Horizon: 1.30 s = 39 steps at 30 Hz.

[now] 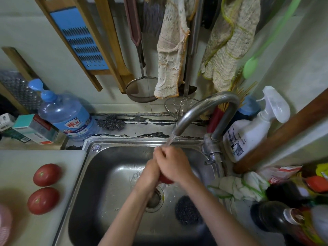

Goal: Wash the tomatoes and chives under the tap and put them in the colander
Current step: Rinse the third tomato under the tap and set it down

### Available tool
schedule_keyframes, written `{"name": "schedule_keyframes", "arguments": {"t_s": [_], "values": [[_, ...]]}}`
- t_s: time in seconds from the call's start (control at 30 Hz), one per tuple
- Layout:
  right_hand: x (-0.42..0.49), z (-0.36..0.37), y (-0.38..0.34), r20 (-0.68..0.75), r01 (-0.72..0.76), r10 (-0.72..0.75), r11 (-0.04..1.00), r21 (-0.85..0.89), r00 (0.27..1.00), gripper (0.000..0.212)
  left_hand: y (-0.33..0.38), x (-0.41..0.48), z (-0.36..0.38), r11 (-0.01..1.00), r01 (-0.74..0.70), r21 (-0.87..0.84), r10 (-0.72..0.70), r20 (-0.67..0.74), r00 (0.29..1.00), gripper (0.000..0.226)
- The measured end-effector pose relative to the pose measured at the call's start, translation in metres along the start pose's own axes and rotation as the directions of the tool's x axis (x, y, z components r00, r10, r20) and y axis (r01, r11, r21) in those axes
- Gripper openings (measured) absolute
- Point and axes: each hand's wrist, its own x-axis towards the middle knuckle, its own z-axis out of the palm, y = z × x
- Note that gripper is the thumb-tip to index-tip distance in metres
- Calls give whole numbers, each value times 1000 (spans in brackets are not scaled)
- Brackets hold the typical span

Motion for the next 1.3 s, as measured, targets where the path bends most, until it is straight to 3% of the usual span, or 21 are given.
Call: {"name": "schedule_keyframes", "arguments": {"t_s": [0.07,0.13,0.23,0.3,0.37,0.43,0.5,0.6,0.67,0.73,0.8,0.93,1.0,1.07,1.2,1.3], "values": [[19,-11,6,191,-188,149,960,206,970,37,1,-2,5,993,22,112,-20,-17,1000,44],[24,-12,3,187,-201,158,950,237,969,40,0,-3,8,994,104,-21,-104,-17,994,46],[4,3,-5,-26,39,-39,999,-17,999,49,5,-4,10,867,242,-435,-236,68,969,40],[-16,19,-5,-142,194,-228,957,-218,963,48,4,-4,11,743,212,-635,-230,55,972,32],[-24,26,3,-188,290,-339,925,-244,922,46,1,-4,11,693,218,-687,-249,56,967,32],[-22,24,14,-203,360,-412,899,-251,888,40,-2,-7,10,730,319,-604,-323,106,941,36],[-18,15,17,-138,327,-356,925,-192,924,39,3,-10,10,730,406,-550,-386,158,909,42],[-2,3,15,-17,140,-139,988,72,990,55,6,-6,10,749,473,-463,-460,149,875,54],[6,-1,14,74,-34,12,951,306,997,48,6,-4,9,735,507,-450,-512,123,850,51],[5,0,13,39,-105,97,886,452,994,37,6,-2,8,712,523,-469,-541,109,834,43],[-6,5,12,-103,-43,95,907,420,990,33,6,-2,8,687,529,-499,-555,110,825,40],[-25,16,21,-288,193,-140,967,164,947,34,0,-2,8,720,450,-528,-447,143,883,38],[-21,14,22,-265,144,-73,955,258,962,28,-4,-1,9,733,392,-556,-401,111,909,36],[-16,11,22,-211,50,24,940,338,977,21,-6,0,8,742,349,-573,-358,101,928,49],[-6,9,20,-215,-19,103,933,360,971,27,1,-6,4,806,303,-508,-284,117,952,52],[-6,8,18,-151,-94,197,854,511,969,28,5,-6,1,771,349,-532,-352,100,931,48]]}}
